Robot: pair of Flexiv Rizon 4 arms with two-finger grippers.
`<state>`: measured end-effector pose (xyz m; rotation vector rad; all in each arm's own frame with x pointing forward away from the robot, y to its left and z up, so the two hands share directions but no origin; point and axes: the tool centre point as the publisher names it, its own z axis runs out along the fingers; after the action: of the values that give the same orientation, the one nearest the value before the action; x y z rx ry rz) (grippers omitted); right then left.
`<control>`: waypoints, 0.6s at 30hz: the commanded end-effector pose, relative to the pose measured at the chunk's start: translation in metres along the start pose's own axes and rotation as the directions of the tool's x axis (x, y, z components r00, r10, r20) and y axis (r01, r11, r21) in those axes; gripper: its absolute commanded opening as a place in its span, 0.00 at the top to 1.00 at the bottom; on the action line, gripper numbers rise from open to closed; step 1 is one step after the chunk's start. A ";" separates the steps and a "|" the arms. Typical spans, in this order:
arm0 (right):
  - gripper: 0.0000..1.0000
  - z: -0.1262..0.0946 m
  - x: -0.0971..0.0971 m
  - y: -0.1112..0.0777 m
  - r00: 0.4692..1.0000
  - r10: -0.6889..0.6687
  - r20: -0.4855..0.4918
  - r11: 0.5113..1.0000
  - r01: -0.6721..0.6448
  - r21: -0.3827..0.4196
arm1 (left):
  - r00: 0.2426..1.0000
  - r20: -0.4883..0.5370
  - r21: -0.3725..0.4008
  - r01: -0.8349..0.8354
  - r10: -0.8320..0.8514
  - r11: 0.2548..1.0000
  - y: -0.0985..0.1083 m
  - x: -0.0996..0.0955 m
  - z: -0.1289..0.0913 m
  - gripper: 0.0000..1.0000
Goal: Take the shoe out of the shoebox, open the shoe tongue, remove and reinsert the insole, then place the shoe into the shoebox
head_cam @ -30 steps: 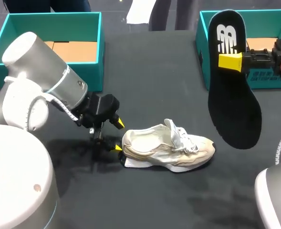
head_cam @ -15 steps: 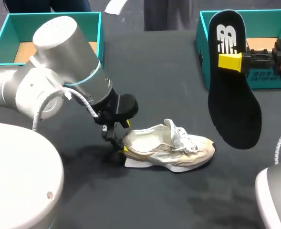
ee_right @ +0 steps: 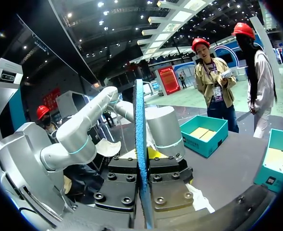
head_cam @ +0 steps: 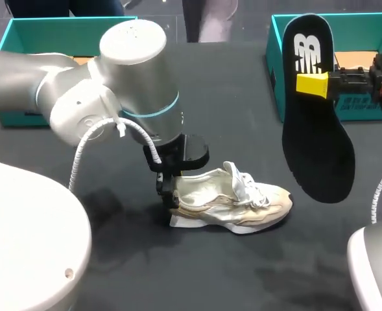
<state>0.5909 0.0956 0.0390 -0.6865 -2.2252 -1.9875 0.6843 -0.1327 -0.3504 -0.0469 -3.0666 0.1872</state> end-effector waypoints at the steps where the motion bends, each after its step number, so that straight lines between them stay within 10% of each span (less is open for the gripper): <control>1: 1.00 0.007 0.008 0.001 1.000 0.001 0.013 1.000 -0.001 -0.004 | 1.000 0.005 -0.096 -0.001 0.002 0.995 -0.004 -0.002 -0.009 0.00; 18: 1.00 0.007 0.008 0.001 1.000 0.001 0.013 1.000 -0.001 -0.004 | 0.999 0.043 -0.099 0.008 -0.004 0.995 -0.033 -0.032 -0.037 0.00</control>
<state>0.5894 0.0959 0.0397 -0.6896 -2.2257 -1.9874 0.7131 -0.1545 -0.3101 -0.0416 -3.1213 0.0730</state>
